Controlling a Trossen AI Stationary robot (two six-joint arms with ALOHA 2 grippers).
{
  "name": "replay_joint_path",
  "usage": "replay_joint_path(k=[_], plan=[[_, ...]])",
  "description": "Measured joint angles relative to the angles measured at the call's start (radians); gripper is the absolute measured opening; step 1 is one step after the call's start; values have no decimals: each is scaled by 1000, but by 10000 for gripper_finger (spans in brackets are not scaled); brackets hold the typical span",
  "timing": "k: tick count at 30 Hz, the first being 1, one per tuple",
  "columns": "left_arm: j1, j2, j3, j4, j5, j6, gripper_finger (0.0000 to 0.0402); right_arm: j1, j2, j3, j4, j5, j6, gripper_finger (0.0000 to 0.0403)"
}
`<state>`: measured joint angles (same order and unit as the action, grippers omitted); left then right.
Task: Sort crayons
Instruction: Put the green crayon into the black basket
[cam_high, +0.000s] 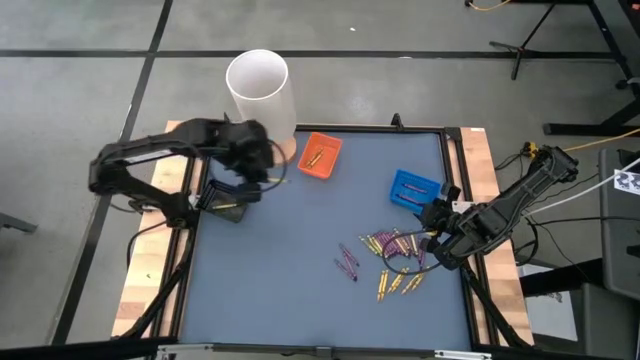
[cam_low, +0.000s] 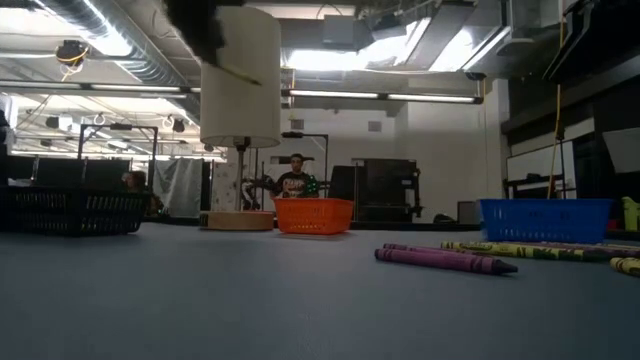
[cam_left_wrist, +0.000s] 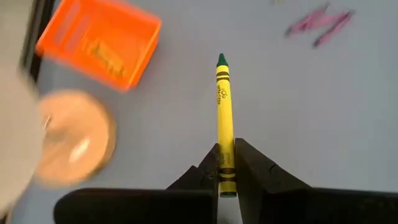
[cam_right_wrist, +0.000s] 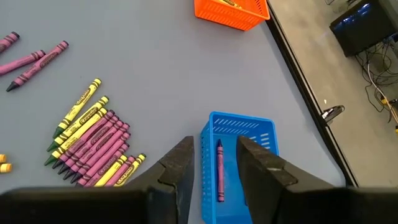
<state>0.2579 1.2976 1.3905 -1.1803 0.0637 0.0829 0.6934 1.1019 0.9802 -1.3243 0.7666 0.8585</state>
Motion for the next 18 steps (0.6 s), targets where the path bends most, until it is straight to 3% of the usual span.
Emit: replay_joint_path(k=[7, 18], plan=[[-20, -187, -180, -23, -43, -28, 15, 0, 0, 0, 8, 0, 0, 119], [52, -475, -535, -43, -45, -55, 15, 0, 0, 0, 29, 0, 0, 119]])
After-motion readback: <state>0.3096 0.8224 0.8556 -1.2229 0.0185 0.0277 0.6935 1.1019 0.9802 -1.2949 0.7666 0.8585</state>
